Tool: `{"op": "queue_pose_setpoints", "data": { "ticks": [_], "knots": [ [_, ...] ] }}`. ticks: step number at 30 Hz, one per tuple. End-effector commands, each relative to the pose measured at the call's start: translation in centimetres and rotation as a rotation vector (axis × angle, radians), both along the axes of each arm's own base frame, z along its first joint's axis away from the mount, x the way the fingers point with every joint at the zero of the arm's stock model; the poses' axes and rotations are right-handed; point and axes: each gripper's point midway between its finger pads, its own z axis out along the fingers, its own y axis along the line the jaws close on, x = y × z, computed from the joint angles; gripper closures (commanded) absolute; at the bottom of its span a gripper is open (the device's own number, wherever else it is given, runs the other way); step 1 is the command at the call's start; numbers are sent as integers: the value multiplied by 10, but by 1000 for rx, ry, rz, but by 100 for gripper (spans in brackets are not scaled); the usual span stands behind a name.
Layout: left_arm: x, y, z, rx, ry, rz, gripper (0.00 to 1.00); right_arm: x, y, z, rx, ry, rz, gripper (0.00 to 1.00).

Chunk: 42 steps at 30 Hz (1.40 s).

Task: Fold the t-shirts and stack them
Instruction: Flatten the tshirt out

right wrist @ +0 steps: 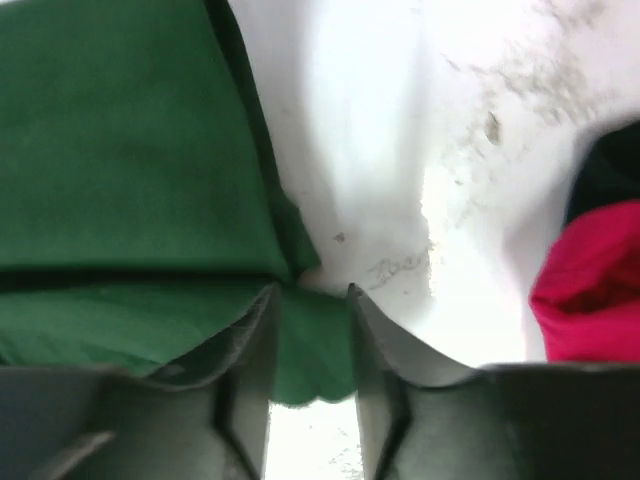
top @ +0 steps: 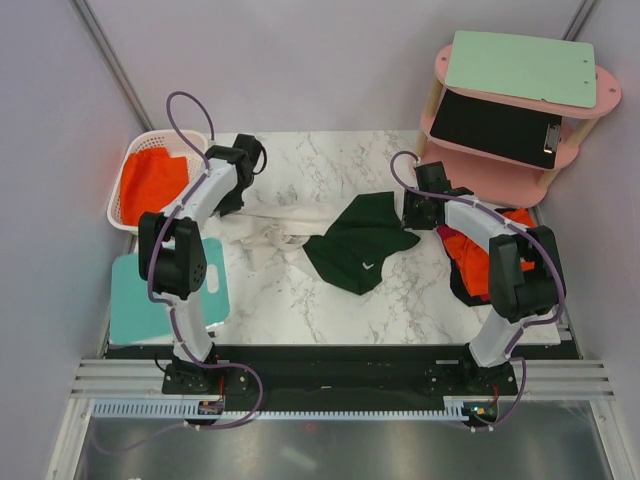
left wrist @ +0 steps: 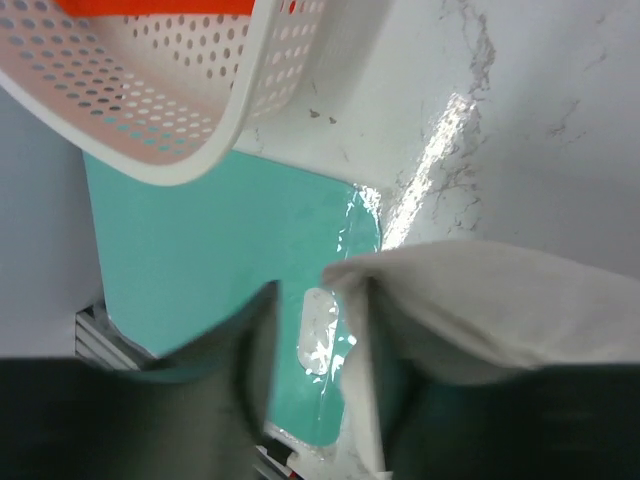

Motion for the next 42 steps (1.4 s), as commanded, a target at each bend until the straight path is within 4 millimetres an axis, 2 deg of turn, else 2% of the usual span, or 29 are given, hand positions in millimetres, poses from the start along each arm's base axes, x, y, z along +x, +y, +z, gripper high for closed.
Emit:
{"op": "queue_pose_setpoints", "data": {
  "ticks": [1, 2, 4, 5, 6, 12, 19, 22, 26, 27, 28, 30, 31, 36, 40, 42],
  "knots": [
    [2, 12, 9, 77, -13, 47, 7, 4, -15, 15, -54, -52, -26, 45],
    [2, 13, 10, 77, -17, 49, 1, 4, -15, 17, -53, -63, -22, 30],
    [2, 12, 12, 70, -22, 47, 0, -1, -16, 21, -49, -73, -24, 18],
    [2, 12, 13, 71, -25, 44, 0, -2, -16, 20, -48, -73, -23, 5],
    [1, 11, 17, 65, -36, 44, 0, -3, -17, 21, -48, -74, -32, 2],
    [-6, 11, 29, 47, -54, 30, 0, -11, -9, -4, -11, -11, -22, 2],
    [-18, 14, 22, 65, -28, 28, 0, -11, 10, -28, 102, 41, -14, 2],
    [-20, 15, 21, 69, -24, 28, 0, -13, 10, -35, 150, 64, -35, 2],
    [-19, 15, 24, 70, -31, 26, 0, -14, 5, -41, 329, 97, -127, 2],
    [-19, 16, 24, 70, -34, 29, 0, -24, 3, -50, 365, 122, -148, 2],
    [-19, 15, 24, 71, -33, 27, 0, -16, 2, -48, 404, 84, -158, 2],
    [-19, 15, 23, 71, -33, 27, 0, -23, 2, -52, 493, 99, -200, 2],
    [-18, 15, 23, 71, -33, 25, 0, -17, 2, -48, 519, 64, -202, 2],
    [-19, 14, 21, 75, -26, 25, 0, -20, 11, -54, 588, 84, -197, 2],
    [-19, 15, 22, 84, -27, 24, 0, -19, 22, -53, 671, 79, -181, 16],
    [-20, 16, 22, 88, -29, 26, 0, -23, 25, -59, 696, 102, -185, 19]
  ]
}}
